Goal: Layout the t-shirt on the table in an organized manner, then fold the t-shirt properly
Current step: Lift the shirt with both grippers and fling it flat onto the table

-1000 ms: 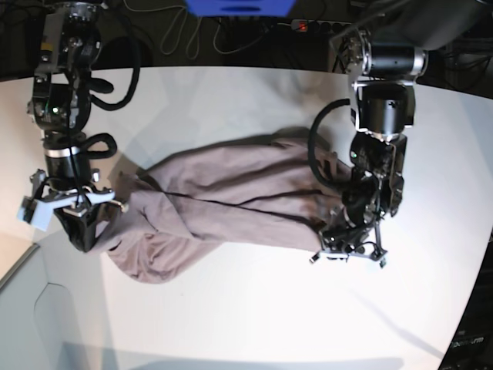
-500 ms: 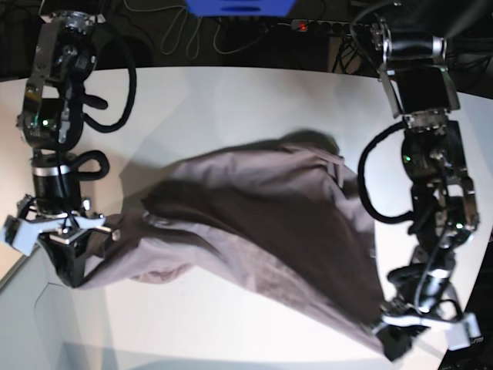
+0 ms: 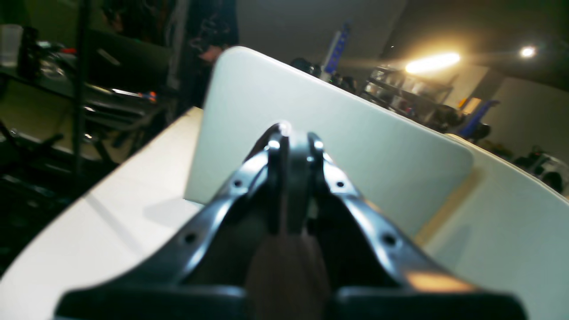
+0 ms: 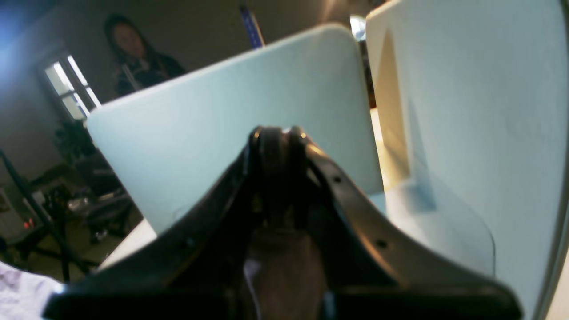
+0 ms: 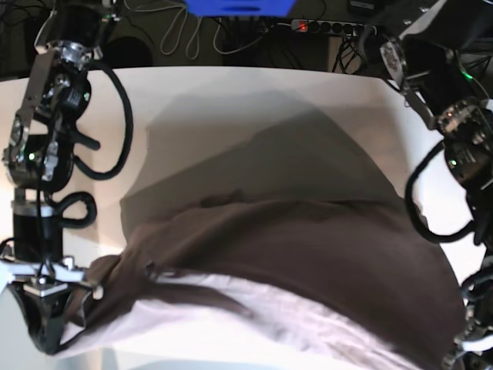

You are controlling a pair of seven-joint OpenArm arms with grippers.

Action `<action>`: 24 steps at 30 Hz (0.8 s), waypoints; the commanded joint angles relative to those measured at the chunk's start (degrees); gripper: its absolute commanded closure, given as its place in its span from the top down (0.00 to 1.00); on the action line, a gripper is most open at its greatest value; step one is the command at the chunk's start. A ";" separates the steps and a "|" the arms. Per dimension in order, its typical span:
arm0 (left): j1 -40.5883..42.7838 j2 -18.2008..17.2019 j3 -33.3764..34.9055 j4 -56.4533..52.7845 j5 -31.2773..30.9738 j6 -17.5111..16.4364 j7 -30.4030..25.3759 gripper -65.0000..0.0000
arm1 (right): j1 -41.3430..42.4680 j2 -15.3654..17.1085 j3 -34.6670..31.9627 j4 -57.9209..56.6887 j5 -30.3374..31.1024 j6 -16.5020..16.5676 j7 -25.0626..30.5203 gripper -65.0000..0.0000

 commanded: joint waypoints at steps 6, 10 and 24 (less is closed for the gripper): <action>-1.71 -0.99 -5.11 1.17 -3.35 -0.18 -1.69 0.00 | 2.78 0.17 -0.80 1.15 0.59 0.63 4.30 0.00; -1.71 -0.99 -7.39 0.91 -3.61 -0.18 -1.51 0.00 | 4.19 0.26 -2.12 0.72 0.59 0.63 3.78 0.00; -9.62 -0.99 -3.08 -26.00 -1.06 -0.45 -1.78 0.00 | 17.03 1.40 -5.46 -23.55 0.50 0.63 1.93 0.00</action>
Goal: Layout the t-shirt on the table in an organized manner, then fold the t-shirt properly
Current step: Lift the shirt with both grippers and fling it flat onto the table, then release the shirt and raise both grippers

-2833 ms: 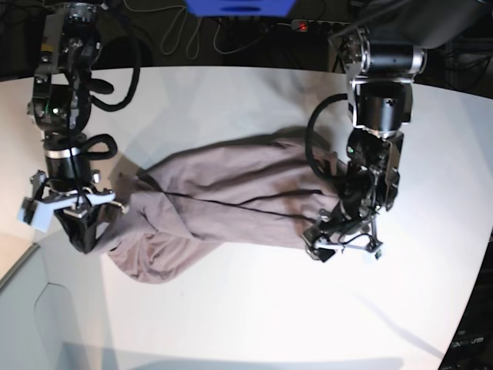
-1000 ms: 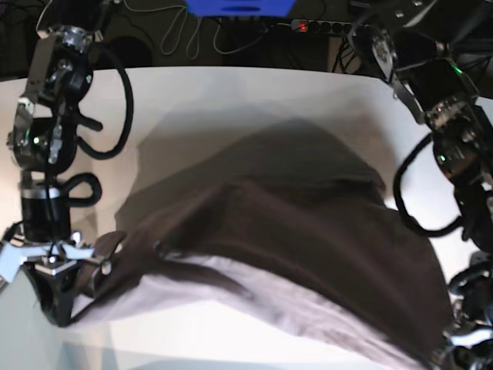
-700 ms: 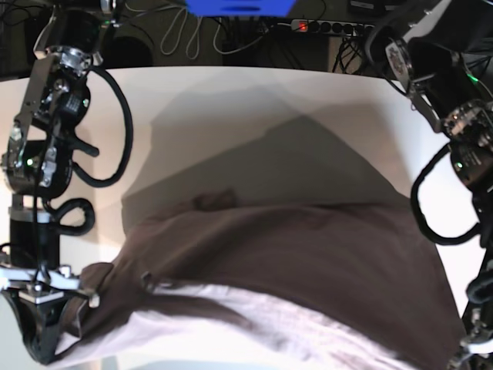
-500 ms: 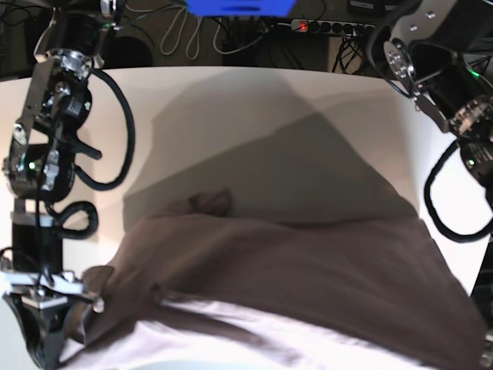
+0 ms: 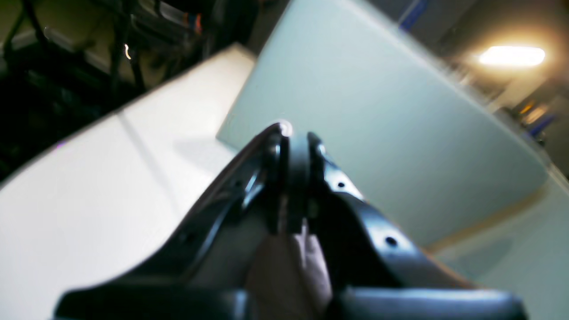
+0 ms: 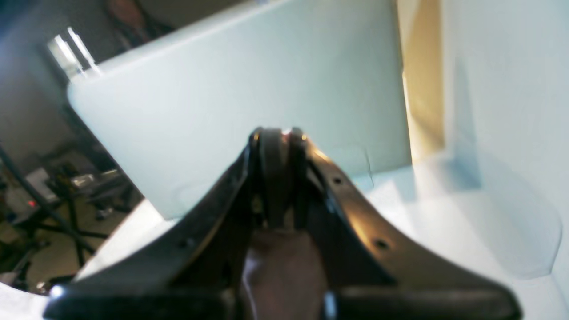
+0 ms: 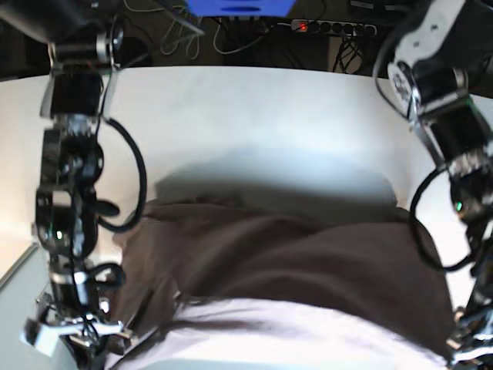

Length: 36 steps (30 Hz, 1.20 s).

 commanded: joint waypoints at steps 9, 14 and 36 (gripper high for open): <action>-13.74 -0.64 5.25 -21.23 2.43 -0.56 -8.94 0.00 | 11.77 4.33 -0.61 -17.93 0.19 0.61 2.15 0.00; -18.92 -1.96 10.88 -35.03 4.19 -0.47 -15.97 0.10 | 17.31 6.88 -2.63 -29.18 0.19 0.61 -2.34 0.02; 7.54 -4.78 14.04 -26.15 3.66 -0.56 -22.48 0.76 | -1.86 8.73 -3.07 -23.38 0.19 0.61 4.70 0.47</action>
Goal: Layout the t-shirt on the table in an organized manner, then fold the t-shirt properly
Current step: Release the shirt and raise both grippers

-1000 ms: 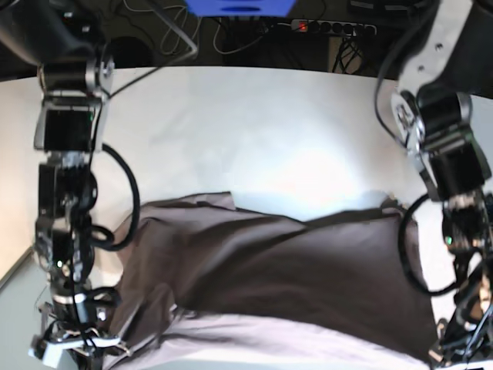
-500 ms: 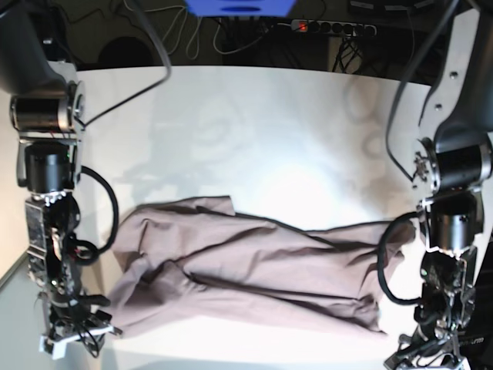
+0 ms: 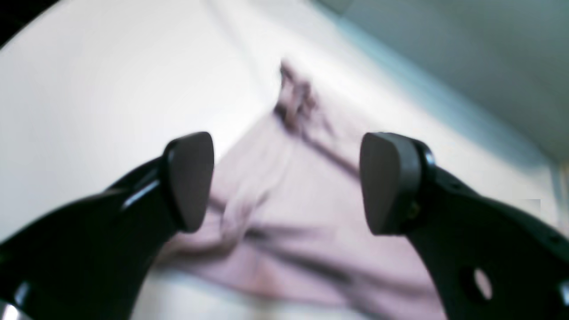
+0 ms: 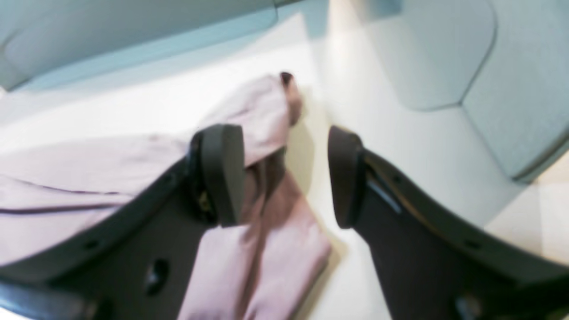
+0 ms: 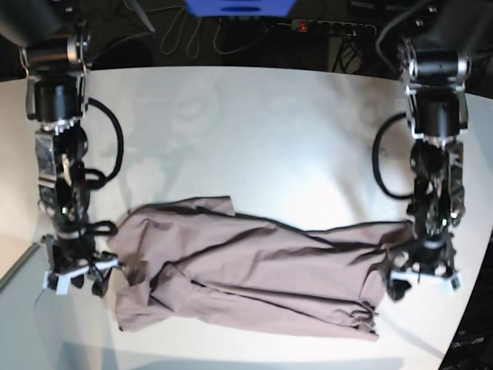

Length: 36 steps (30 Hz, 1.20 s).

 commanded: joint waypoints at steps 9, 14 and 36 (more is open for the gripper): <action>2.49 -4.05 -0.01 -11.00 0.54 0.10 -2.13 0.77 | -16.86 -1.05 0.56 16.71 0.39 0.56 1.62 0.48; -4.72 -3.61 2.80 -22.34 0.63 0.10 -6.00 0.77 | -23.37 -3.25 0.47 20.49 0.39 0.47 1.62 0.47; -11.13 -3.52 19.24 -40.01 0.19 0.18 -14.88 0.42 | -23.72 -5.54 -9.82 18.20 0.30 0.47 0.38 0.48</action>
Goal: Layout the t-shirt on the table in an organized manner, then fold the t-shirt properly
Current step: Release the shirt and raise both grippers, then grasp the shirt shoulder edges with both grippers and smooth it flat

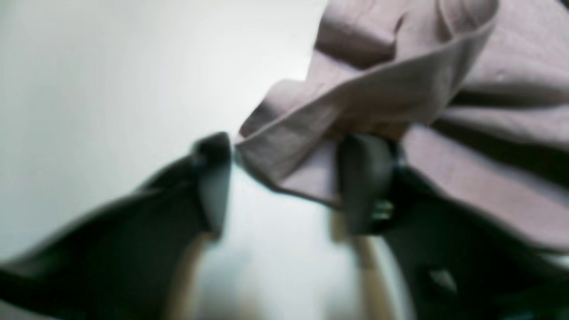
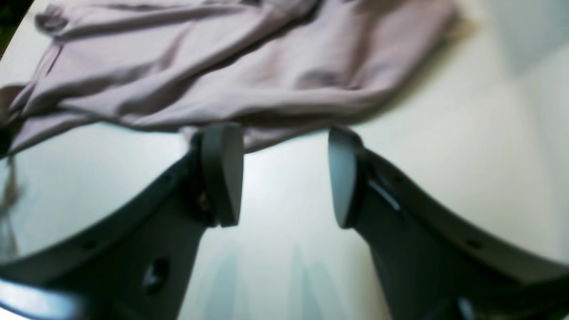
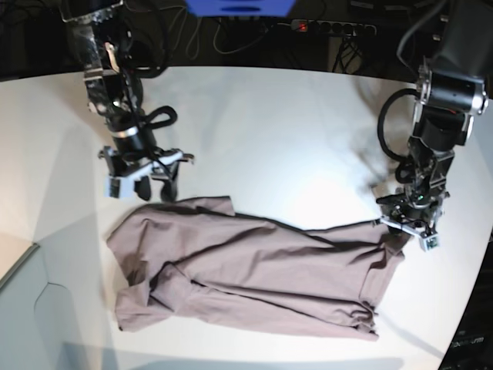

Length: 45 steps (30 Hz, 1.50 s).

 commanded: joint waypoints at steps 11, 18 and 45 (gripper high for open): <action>-1.19 -1.12 -0.19 0.91 -0.42 -0.21 0.77 0.00 | 14.69 -0.01 -10.66 -17.84 0.37 0.41 -0.85 0.48; 0.39 -1.29 -0.19 0.99 -0.42 -0.21 0.77 0.00 | 20.67 -0.10 -18.31 -25.13 0.37 0.41 -0.50 0.48; 3.03 -1.29 -0.36 6.53 -0.51 -0.21 4.11 0.00 | 17.60 3.95 -20.95 -34.10 0.37 0.32 -0.50 0.00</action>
